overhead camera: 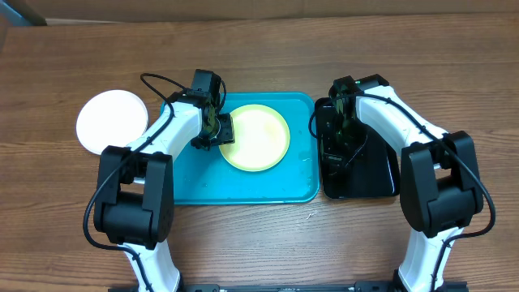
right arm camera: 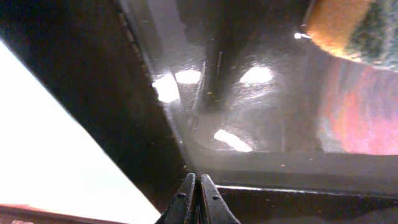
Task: Clean dirty plates on tray and stack at the side
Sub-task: 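Lower the sponge into the black tray with the right gripper, then release the sponge and raise the right gripper away from the tray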
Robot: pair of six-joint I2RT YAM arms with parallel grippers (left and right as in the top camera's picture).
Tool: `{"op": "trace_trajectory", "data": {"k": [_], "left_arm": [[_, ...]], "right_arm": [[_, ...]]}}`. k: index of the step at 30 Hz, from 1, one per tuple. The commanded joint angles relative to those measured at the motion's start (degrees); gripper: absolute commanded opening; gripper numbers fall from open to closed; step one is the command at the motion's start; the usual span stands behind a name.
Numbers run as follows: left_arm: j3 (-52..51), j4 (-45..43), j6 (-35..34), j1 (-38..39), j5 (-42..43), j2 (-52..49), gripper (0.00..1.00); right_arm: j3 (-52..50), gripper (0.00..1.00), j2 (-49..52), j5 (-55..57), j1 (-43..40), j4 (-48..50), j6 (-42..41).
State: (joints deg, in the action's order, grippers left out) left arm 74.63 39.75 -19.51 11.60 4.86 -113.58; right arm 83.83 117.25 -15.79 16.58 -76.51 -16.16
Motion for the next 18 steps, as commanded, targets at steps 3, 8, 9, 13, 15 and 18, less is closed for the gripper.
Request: {"op": "trace_trajectory", "data": {"k": [3, 8, 9, 13, 15, 18], "left_arm": [[-0.76, 0.52, 0.22, 0.11, -0.81, -1.18, 0.54], [-0.76, 0.46, 0.20, 0.11, -0.81, -1.18, 0.54], [-0.76, 0.46, 0.22, 0.11, -0.81, -1.18, 0.55], [-0.76, 0.50, 0.22, 0.11, -0.81, -1.18, 0.55], [-0.76, 0.50, 0.22, 0.11, -0.81, -1.18, 0.55], [-0.76, 0.50, 0.22, 0.11, -0.81, -1.18, 0.55]], "right_arm": [[-0.24, 0.04, -2.43, -1.99, 0.11, 0.09, 1.16], [-0.26, 0.04, -2.43, -1.92, 1.60, -0.28, 1.16], [-0.26, 0.04, -2.43, -1.92, 2.08, -0.28, 1.14], [-0.26, 0.04, -2.43, -1.92, 3.37, -0.28, 1.11], [-0.26, 0.04, -2.43, -1.92, 3.34, -0.48, 1.14], [-0.26, 0.04, -2.43, -1.95, 2.93, -0.83, 1.14]]}}
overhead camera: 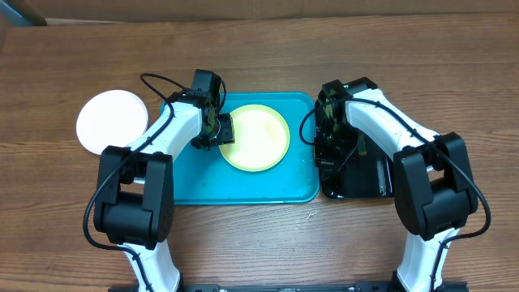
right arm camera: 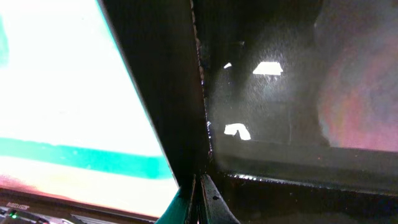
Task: Clean dirty plates on tray and stack at the side
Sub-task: 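Release the sponge and raise the right gripper away from the tray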
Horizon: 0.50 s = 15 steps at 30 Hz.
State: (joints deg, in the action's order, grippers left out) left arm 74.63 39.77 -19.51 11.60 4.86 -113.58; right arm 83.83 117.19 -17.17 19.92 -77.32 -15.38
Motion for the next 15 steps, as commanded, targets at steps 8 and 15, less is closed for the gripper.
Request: {"op": "trace_trajectory", "data": {"k": [8, 15], "left_arm": [[-0.76, 0.39, 0.22, 0.11, -0.81, -1.18, 0.54], [-0.76, 0.26, 0.20, 0.11, -0.81, -1.18, 0.55]], "right_arm": [[0.33, 0.04, -2.43, -0.11, -3.04, 0.98, 0.44], [6.05, 0.17, -2.43, 1.03, -10.10, 3.82, 3.50]]}}
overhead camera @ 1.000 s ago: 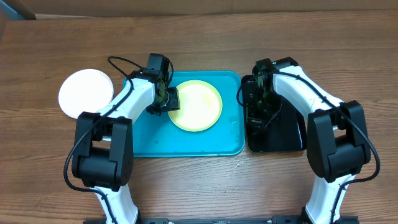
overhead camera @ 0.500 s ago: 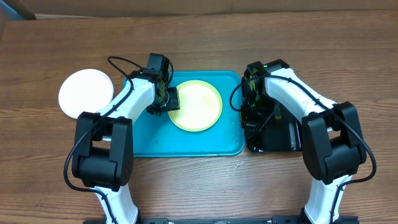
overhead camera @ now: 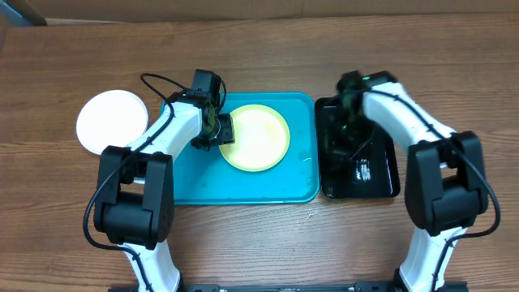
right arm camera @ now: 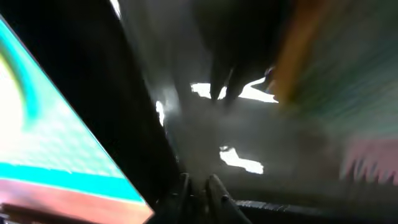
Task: Clean dirty plates on tray and stack at the side
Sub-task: 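Release the sponge and raise the right gripper away from the tray, then lift the yellow plate with the left gripper toward the white plates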
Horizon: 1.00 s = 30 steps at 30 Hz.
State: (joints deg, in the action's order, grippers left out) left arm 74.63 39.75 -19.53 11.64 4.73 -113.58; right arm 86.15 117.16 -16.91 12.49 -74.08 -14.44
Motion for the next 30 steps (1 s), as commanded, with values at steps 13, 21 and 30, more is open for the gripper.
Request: {"op": "trace_trajectory", "data": {"k": [13, 21, 30], "left_arm": [[-0.76, 0.31, 0.22, 0.07, -0.63, -1.18, 0.55], [-0.76, 0.26, 0.22, 0.07, -0.66, -1.18, 0.31], [7.82, 7.96, 1.57, -2.19, -0.90, 1.51, 0.04]], "right_arm": [[25.92, 0.56, -2.40, 5.27, -15.13, 1.57, 4.00], [30.27, 1.00, -2.36, 6.19, -23.45, 3.32, 4.02], [30.27, 1.00, -2.34, 6.16, -25.16, 3.32, 4.02]]}}
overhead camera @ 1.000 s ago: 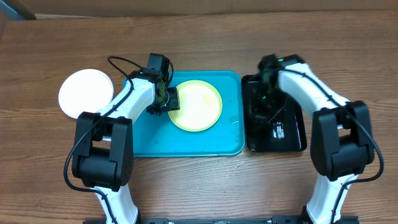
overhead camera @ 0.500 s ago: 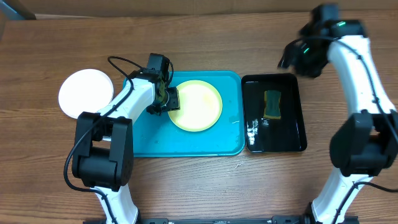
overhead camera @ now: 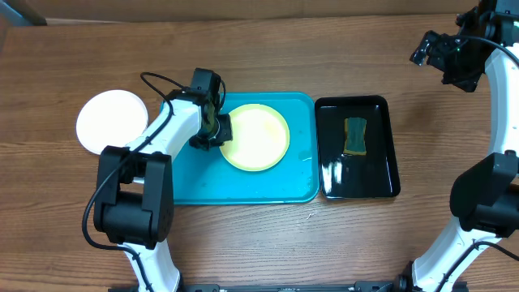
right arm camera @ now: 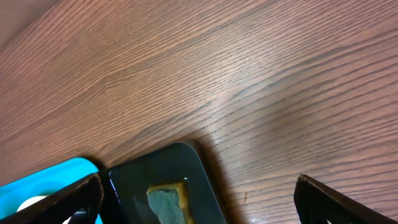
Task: Clean dirty plates on tray and stack at the side
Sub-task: 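Lift the yellow plate with the left gripper toward the white plates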
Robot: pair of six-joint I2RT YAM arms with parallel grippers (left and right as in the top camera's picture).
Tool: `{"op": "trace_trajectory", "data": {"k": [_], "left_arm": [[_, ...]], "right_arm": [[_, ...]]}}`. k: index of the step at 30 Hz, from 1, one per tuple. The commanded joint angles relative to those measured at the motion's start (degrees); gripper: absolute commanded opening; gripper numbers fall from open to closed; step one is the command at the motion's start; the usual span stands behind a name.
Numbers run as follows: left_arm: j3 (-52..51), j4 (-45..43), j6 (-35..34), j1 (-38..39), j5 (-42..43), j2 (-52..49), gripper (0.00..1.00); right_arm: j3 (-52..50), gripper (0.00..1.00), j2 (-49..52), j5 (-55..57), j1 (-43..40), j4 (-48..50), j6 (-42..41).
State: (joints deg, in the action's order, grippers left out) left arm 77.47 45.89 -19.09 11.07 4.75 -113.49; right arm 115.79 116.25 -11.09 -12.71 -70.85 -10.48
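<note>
A yellow-green plate [overhead camera: 258, 138] lies on the teal tray [overhead camera: 243, 188]. My left gripper [overhead camera: 217, 128] sits at the plate's left rim and looks shut on it. A white plate [overhead camera: 112, 120] rests on the table to the left of the tray. The green-and-yellow sponge [overhead camera: 355, 135] lies in the black tray [overhead camera: 381, 174], also seen as sponge [right arm camera: 166, 203] in black tray [right arm camera: 205, 180]. My right gripper [overhead camera: 442, 58] hangs over bare wood at the far right back; in its own view the right gripper [right arm camera: 198, 186] is wide open and holds nothing.
Wooden table [overhead camera: 324, 49] runs all round both trays. The black tray stands close against the teal tray's right side. A corner of the teal tray [right arm camera: 43, 177] shows in the right wrist view. Both arm bases stand at the front edge.
My right gripper was low inside the black tray with its jaws barely apart. Now it is up at the far right back, wide open, and the sponge lies alone in that tray. The left arm is unmoved.
My right gripper was shut down in the black tray near the sponge, then against the tray's left wall, then in the tray with jaws slightly parted. Now it is clear of the tray and open. The left gripper stayed at the yellow-green plate's rim throughout.
</note>
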Motion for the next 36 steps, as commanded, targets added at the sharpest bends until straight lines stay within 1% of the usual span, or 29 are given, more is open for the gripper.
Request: {"op": "trace_trajectory", "data": {"k": [1, 3, 5, 8, 13, 16, 22, 27, 33, 36], "left_arm": [[7.02, 3.21, 1.11, -2.56, -0.92, 2.23, 0.04], [10.38, 5.66, 1.09, -4.61, -0.90, 3.78, 0.04], [14.56, 8.83, 1.09, -8.66, -0.90, 5.97, 0.04], [17.33, 10.32, 1.05, -14.29, -1.75, 7.67, 0.04], [17.92, 11.80, 0.85, -24.90, -5.22, 8.39, 0.04], [17.88, 12.96, -1.36, -31.23, -7.82, 8.07, 0.04], [17.88, 12.55, -3.69, -42.10, -7.72, 7.91, 0.04], [17.44, 12.20, -3.72, -45.90, -7.76, 7.85, 0.04], [15.02, 8.50, -4.20, -45.64, -7.80, 7.85, 0.04], [13.53, 5.66, -2.60, -45.42, -7.06, 7.85, 0.04]], "right_arm": [[0.63, 1.00, -1.44, 0.35, 0.04, 0.09, 0.07], [0.63, 1.00, -1.44, 0.35, 0.04, 0.09, 0.07], [0.63, 1.00, -1.44, 0.37, 0.04, 0.09, 0.07], [0.63, 1.00, -1.44, 0.35, 0.04, 0.09, 0.04], [0.63, 1.00, -1.44, 0.35, 0.04, 0.09, 0.07], [0.63, 1.00, -1.44, 0.35, 0.04, 0.09, 0.07], [0.63, 1.00, -1.42, 0.35, 0.04, 0.09, 0.07], [0.63, 1.00, -1.44, 0.35, 0.04, 0.09, 0.07], [0.63, 1.00, -1.44, 0.35, 0.04, 0.09, 0.07], [0.63, 1.00, -1.44, 0.35, 0.04, 0.09, 0.07]]}}
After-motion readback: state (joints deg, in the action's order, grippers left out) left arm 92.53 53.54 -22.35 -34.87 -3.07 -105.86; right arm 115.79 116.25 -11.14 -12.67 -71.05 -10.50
